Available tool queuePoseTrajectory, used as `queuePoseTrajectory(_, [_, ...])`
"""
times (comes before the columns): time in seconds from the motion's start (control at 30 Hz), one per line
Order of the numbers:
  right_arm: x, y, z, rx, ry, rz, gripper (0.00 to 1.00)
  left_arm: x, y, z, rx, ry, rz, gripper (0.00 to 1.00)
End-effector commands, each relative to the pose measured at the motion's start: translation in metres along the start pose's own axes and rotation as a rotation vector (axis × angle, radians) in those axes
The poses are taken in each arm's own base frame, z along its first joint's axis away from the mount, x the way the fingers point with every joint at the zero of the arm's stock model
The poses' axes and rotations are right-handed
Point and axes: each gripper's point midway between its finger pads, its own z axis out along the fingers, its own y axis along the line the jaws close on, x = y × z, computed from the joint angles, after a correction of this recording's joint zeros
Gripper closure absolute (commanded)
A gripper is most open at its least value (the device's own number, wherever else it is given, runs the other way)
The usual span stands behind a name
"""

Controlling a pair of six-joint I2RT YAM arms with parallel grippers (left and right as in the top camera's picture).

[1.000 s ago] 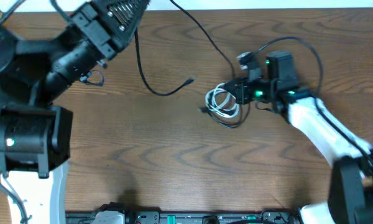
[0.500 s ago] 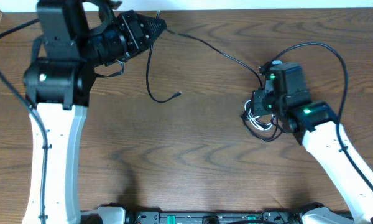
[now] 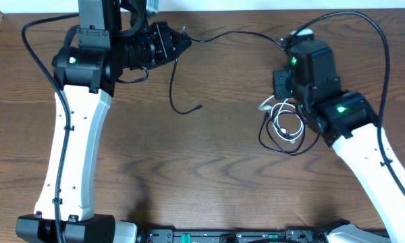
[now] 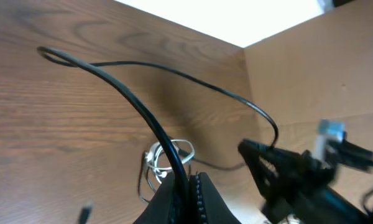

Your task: Untangle cables

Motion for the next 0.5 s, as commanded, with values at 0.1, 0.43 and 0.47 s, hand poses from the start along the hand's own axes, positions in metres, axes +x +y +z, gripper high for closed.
queuePoseTrajectory(0.1, [0.049,0.038,0.006,-0.224,0.218,-0.018,0.99,0.005,0.008,0.006,-0.056,0.010,0.099,0.93])
queuePoseTrajectory(0.43, [0.060,0.050,-0.025,-0.506,0.377,0.242,0.99,0.017,0.036,0.013,-0.190,0.034,0.075,0.92])
queuePoseTrajectory(0.47, [0.061,0.045,-0.026,-0.504,0.384,0.259,0.99,0.019,0.038,0.014,-0.193,0.038,0.072,0.93])
